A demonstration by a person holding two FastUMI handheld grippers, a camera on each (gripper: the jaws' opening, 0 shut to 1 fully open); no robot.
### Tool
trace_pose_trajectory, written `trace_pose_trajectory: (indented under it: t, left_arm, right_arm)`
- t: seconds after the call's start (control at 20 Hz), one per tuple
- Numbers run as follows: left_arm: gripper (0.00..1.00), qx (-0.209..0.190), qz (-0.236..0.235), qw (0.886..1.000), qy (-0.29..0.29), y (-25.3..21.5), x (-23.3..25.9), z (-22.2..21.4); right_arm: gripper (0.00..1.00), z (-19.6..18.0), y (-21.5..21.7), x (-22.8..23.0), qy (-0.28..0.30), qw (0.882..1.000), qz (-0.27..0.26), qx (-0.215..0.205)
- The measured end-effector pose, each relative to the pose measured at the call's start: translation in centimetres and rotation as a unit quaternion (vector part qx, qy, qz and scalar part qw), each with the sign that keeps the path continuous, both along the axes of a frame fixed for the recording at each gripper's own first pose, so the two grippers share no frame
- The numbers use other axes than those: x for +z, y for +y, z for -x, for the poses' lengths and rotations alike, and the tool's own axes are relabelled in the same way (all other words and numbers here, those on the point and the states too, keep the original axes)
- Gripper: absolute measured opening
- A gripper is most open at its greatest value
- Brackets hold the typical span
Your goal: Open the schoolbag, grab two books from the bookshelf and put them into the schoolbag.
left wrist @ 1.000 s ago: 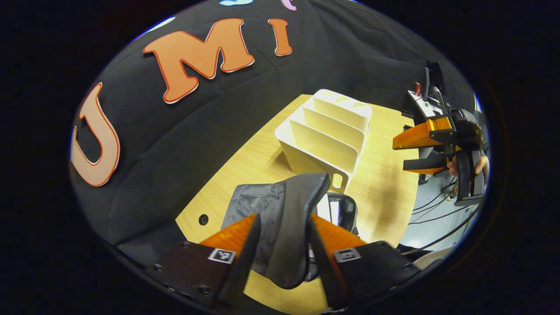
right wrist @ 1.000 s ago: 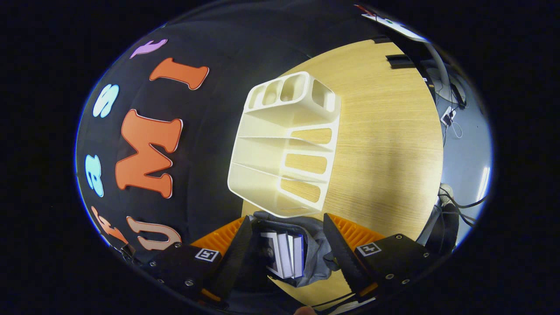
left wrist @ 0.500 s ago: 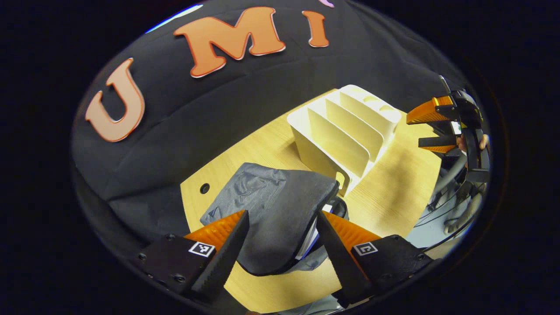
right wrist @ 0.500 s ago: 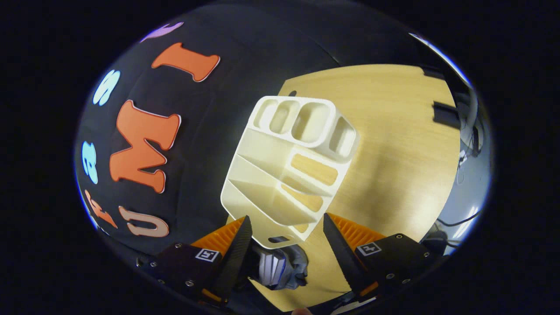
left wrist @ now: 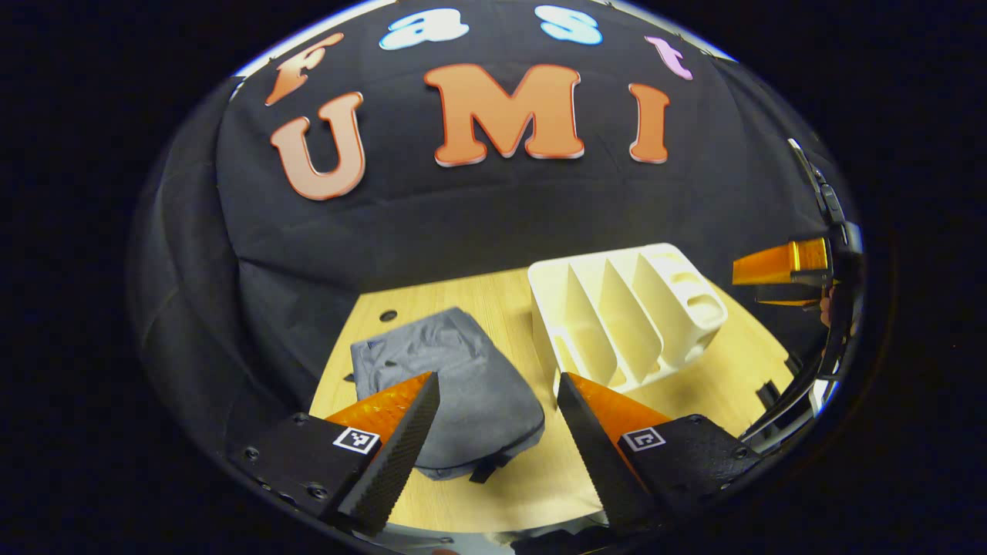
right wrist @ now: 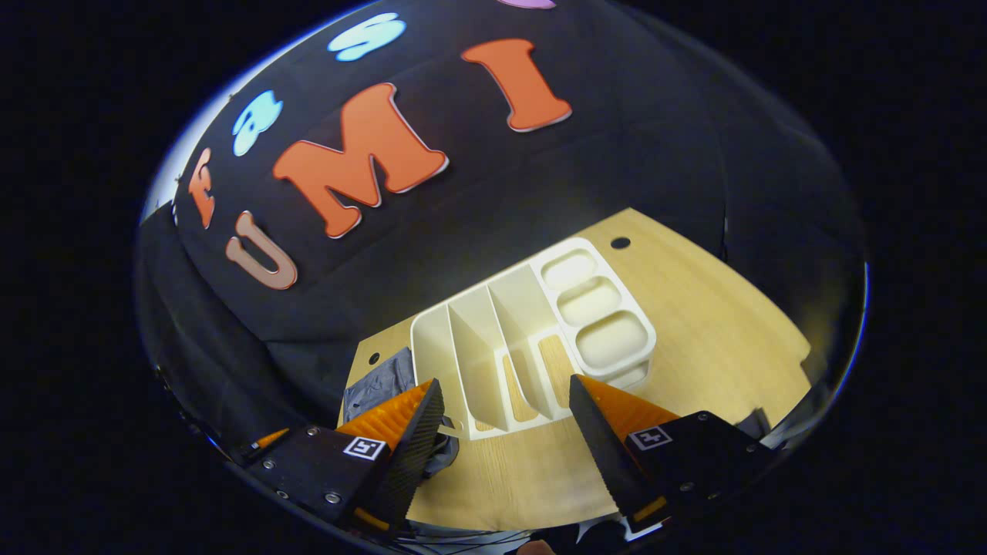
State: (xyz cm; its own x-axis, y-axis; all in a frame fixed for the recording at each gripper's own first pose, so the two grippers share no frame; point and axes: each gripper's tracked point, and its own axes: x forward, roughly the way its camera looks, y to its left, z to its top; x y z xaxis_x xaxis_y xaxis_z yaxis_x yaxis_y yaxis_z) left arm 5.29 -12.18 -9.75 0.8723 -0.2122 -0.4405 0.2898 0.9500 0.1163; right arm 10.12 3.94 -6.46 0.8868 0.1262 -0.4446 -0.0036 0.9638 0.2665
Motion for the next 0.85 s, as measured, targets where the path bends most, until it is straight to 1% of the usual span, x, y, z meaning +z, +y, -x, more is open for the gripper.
trace_pose_trajectory:
  t: [0.05, 0.15, 0.25, 0.3, 0.4, 0.45, 0.5, 0.55, 0.6, 0.65, 0.7, 0.75, 0.8, 0.85]
  left_arm:
    - [0.98, 0.008, 0.009, 0.999, -0.032, -0.5, 2.1, -0.1]
    - [0.98, 0.017, 0.033, 0.994, -0.100, -1.5, 6.6, -0.1]
    - [0.98, 0.026, 0.055, 0.984, -0.170, -2.0, 10.8, 0.4]
    - [0.98, 0.025, 0.063, 0.978, -0.196, -2.4, 12.3, 0.7]
    - [0.97, 0.016, 0.072, 0.972, -0.222, -3.7, 13.6, 1.4]
    - [0.97, 0.017, 0.072, 0.970, -0.231, -4.0, 14.0, 1.7]
    - [0.97, 0.024, 0.074, 0.968, -0.238, -4.0, 14.3, 2.2]
    - [1.00, 0.027, 0.083, 0.966, -0.244, -4.1, 14.6, 2.3]
    - [0.97, 0.026, 0.092, 0.964, -0.247, -4.2, 14.9, 2.5]
    - [0.97, 0.024, 0.099, 0.963, -0.250, -4.7, 15.1, 2.4]
    - [1.00, 0.020, 0.100, 0.962, -0.254, -5.1, 15.3, 2.5]
    - [0.97, 0.016, 0.094, 0.961, -0.258, -5.7, 15.2, 2.7]
    - [1.00, 0.012, 0.086, 0.962, -0.259, -5.9, 15.1, 2.8]
    - [0.97, 0.009, 0.082, 0.962, -0.260, -5.9, 14.9, 2.9]
  right_arm:
    - [0.98, 0.0, 0.0, 1.7, -0.030, 0.999, 0.028, 0.006]
    - [0.98, 0.6, 0.7, 5.1, -0.091, 0.992, 0.079, 0.020]
    - [0.98, 1.7, 1.3, 7.9, -0.146, 0.982, 0.120, 0.029]
    - [0.98, 2.3, 1.4, 9.2, -0.172, 0.975, 0.136, 0.026]
    - [0.98, 3.6, 1.0, 11.8, -0.226, 0.962, 0.153, 0.012]
    - [0.98, 4.3, 1.0, 13.0, -0.253, 0.955, 0.151, 0.008]
    - [0.97, 4.7, 0.4, 13.8, -0.270, 0.951, 0.148, 0.003]
    - [0.97, 4.9, 0.2, 14.1, -0.278, 0.950, 0.143, -0.003]
    - [0.97, 5.4, -0.3, 13.9, -0.275, 0.951, 0.141, -0.010]
    - [0.97, 5.3, -0.5, 13.3, -0.268, 0.953, 0.140, -0.015]
    - [0.97, 5.4, -0.9, 12.8, -0.261, 0.955, 0.137, -0.022]
    - [0.97, 5.2, -1.3, 12.5, -0.257, 0.957, 0.134, -0.027]
    - [0.97, 5.2, -1.4, 12.2, -0.257, 0.957, 0.132, -0.032]
    - [0.97, 5.4, -1.6, 12.2, -0.256, 0.957, 0.132, -0.033]
